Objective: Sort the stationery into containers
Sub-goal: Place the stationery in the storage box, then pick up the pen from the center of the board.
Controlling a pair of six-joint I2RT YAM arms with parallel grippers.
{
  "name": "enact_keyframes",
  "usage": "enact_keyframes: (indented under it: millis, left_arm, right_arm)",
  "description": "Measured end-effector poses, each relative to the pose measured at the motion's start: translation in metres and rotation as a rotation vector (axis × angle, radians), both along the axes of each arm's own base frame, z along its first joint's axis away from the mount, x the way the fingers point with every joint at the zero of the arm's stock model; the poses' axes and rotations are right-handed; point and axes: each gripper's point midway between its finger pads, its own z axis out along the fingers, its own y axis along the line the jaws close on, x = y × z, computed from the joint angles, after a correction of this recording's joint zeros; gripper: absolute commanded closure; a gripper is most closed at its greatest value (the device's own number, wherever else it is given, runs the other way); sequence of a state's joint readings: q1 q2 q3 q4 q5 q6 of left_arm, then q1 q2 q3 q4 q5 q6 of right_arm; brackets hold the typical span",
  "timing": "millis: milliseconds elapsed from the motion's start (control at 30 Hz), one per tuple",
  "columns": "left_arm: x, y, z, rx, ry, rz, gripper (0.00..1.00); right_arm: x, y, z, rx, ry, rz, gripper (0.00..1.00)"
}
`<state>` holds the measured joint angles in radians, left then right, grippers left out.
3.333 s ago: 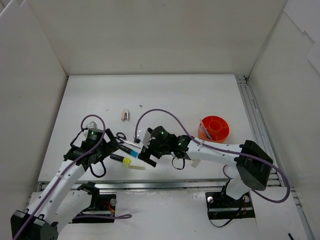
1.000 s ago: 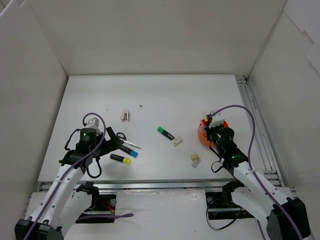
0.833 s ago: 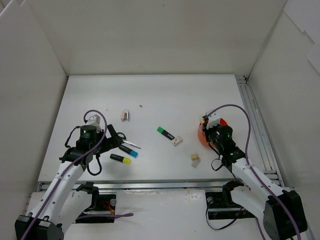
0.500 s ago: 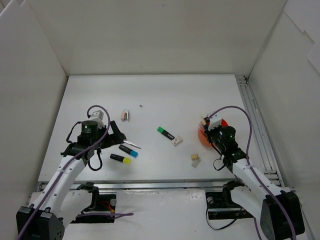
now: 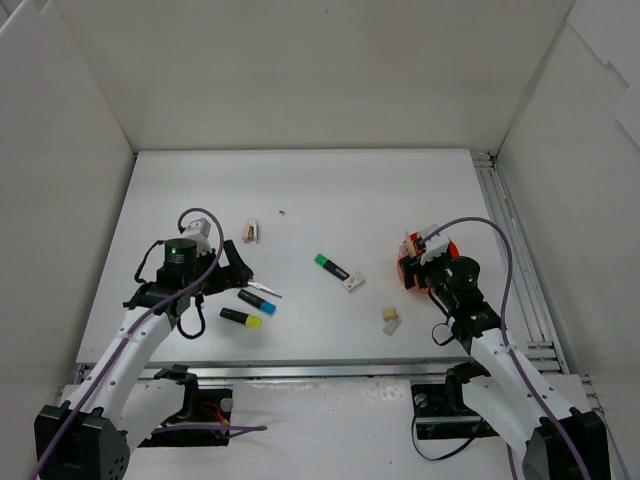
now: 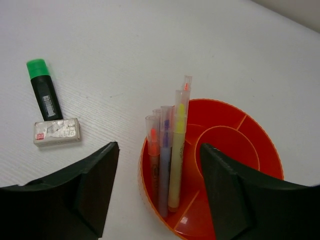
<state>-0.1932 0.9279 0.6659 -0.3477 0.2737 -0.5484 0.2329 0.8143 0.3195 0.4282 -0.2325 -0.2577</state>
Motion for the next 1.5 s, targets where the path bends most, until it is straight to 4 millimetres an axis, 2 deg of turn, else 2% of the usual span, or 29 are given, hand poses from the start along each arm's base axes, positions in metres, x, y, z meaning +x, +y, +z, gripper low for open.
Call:
enact_keyframes:
  millis: [67, 133, 333, 433, 500, 600, 700, 800, 967, 1067, 1300, 1433, 1500]
  left_arm:
    - [0.0, -0.001, 0.001, -0.004, -0.003, -0.004, 0.0]
    - [0.0, -0.002, 0.002, -0.009, -0.005, -0.009, 0.01]
    - [0.001, -0.003, 0.007, -0.016, -0.024, -0.013, 0.0]
    - [0.002, -0.003, 0.013, -0.02, -0.041, -0.012, 0.0]
    - [0.002, -0.003, 0.015, -0.022, -0.046, -0.008, 0.01]
    - [0.001, -0.001, 0.015, -0.017, -0.043, 0.009, 0.01]
    - [0.0, 0.003, 0.011, -0.009, -0.025, 0.038, 0.01]
    - [-0.003, 0.008, 0.01, 0.0, -0.01, 0.072, 0.0]
    - [-0.01, 0.014, 0.009, 0.004, 0.008, 0.11, 0.0]
    - [-0.014, 0.015, 0.01, 0.002, 0.011, 0.123, 0.0]
    - [-0.017, 0.02, 0.013, 0.009, 0.003, 0.143, 0.0]
    - [-0.017, 0.02, 0.012, 0.011, 0.004, 0.145, 0.0]
    - [-0.016, 0.02, 0.012, 0.012, 0.003, 0.146, 0.0]
  right_arm:
    - [-0.002, -0.001, 0.01, 0.023, -0.021, -0.008, 0.27]
    - [-0.003, -0.001, 0.019, 0.046, -0.029, -0.021, 0.02]
    - [0.002, 0.004, 0.058, 0.135, -0.027, -0.043, 0.02]
    - [0.009, 0.013, 0.079, 0.166, -0.001, -0.035, 0.02]
    - [0.015, 0.03, 0.087, 0.159, 0.031, -0.005, 0.02]
    - [0.022, 0.073, 0.082, 0.111, 0.101, 0.073, 0.02]
    - [0.03, 0.118, 0.055, 0.042, 0.203, 0.153, 0.02]
    - [0.037, 0.15, 0.022, -0.029, 0.299, 0.197, 0.02]
    - [0.047, 0.183, -0.03, -0.134, 0.428, 0.236, 0.02]
    - [0.054, 0.193, -0.052, -0.182, 0.476, 0.236, 0.05]
    - [0.056, 0.199, -0.089, -0.268, 0.576, 0.245, 0.15]
    - [0.055, 0.201, -0.106, -0.315, 0.622, 0.249, 0.35]
    - [0.054, 0.202, -0.113, -0.332, 0.638, 0.255, 0.42]
